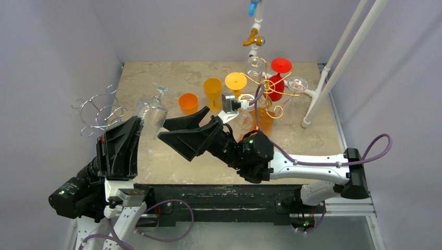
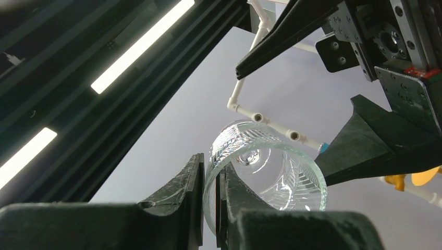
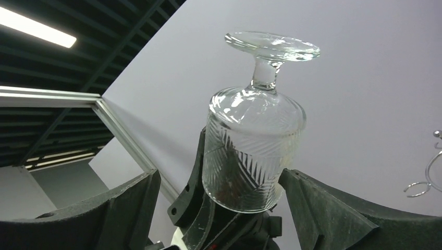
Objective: Place the wine glass upside down on the wine glass rack
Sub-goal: Pick up the wine glass at the center of the board.
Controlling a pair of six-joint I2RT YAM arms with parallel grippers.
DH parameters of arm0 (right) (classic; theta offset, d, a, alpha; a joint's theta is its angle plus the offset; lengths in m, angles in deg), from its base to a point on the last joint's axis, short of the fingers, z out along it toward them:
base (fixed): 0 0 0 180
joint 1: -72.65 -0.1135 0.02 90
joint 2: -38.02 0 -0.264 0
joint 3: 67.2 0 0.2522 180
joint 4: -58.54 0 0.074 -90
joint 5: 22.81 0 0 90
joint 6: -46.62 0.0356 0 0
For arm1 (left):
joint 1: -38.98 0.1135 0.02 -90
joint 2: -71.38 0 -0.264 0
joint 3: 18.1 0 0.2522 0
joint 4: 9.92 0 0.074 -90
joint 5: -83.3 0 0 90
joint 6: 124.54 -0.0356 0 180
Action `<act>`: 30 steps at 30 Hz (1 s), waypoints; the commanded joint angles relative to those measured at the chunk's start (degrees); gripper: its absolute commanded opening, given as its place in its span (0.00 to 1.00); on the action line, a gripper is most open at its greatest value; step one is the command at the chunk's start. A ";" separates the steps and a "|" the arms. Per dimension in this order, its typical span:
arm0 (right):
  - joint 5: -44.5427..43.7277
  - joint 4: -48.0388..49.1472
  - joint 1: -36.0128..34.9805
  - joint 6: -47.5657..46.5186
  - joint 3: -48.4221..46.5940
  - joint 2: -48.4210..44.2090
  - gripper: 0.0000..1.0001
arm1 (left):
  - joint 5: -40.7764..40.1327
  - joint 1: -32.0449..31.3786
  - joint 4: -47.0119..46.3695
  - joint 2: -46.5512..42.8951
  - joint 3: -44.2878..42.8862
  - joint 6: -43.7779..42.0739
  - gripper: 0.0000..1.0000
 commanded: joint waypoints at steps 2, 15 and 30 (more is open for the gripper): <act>2.90 2.99 1.11 -1.28 -5.39 2.71 0.99 | 2.81 1.56 -7.26 0.11 -0.75 3.71 0.00; 6.02 6.22 3.21 3.44 -9.77 7.89 0.99 | 3.25 2.33 -8.61 -0.13 0.37 4.98 0.00; 11.05 6.87 4.78 7.16 -6.82 6.06 0.58 | 4.47 2.64 2.60 -0.68 0.03 -1.83 0.00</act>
